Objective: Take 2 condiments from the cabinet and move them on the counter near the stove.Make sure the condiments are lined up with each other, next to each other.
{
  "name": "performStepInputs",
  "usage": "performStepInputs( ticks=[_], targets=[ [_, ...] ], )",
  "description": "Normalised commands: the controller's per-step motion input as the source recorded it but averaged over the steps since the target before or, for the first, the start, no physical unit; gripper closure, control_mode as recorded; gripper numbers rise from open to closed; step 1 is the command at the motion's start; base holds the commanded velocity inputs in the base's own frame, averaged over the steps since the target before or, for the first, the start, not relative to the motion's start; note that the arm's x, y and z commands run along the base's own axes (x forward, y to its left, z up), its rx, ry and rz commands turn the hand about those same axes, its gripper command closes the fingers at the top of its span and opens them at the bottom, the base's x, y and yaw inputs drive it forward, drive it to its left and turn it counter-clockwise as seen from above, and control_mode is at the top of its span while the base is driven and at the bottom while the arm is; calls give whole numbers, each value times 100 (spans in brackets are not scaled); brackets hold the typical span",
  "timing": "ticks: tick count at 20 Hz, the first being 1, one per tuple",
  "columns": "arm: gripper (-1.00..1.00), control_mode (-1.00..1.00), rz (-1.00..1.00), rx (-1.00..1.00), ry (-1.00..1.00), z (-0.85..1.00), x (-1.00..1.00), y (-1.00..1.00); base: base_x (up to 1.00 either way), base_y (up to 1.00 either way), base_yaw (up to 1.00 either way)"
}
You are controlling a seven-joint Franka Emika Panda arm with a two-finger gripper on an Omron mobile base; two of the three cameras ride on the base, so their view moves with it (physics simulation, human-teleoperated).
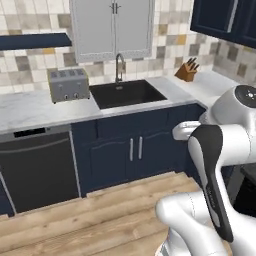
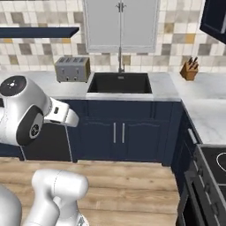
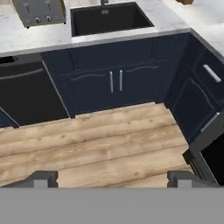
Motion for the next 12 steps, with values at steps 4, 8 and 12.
performStepInputs(
  ticks=[4, 8, 12],
  targets=[
    [-100, 100, 0, 0, 0, 0, 0, 0, 0, 54, 22],
    [-100, 100, 0, 0, 0, 0, 0, 0, 18, 76, 7],
    [-100, 100, 0, 0, 0, 0, 0, 0, 57, 76, 9]
  ],
)
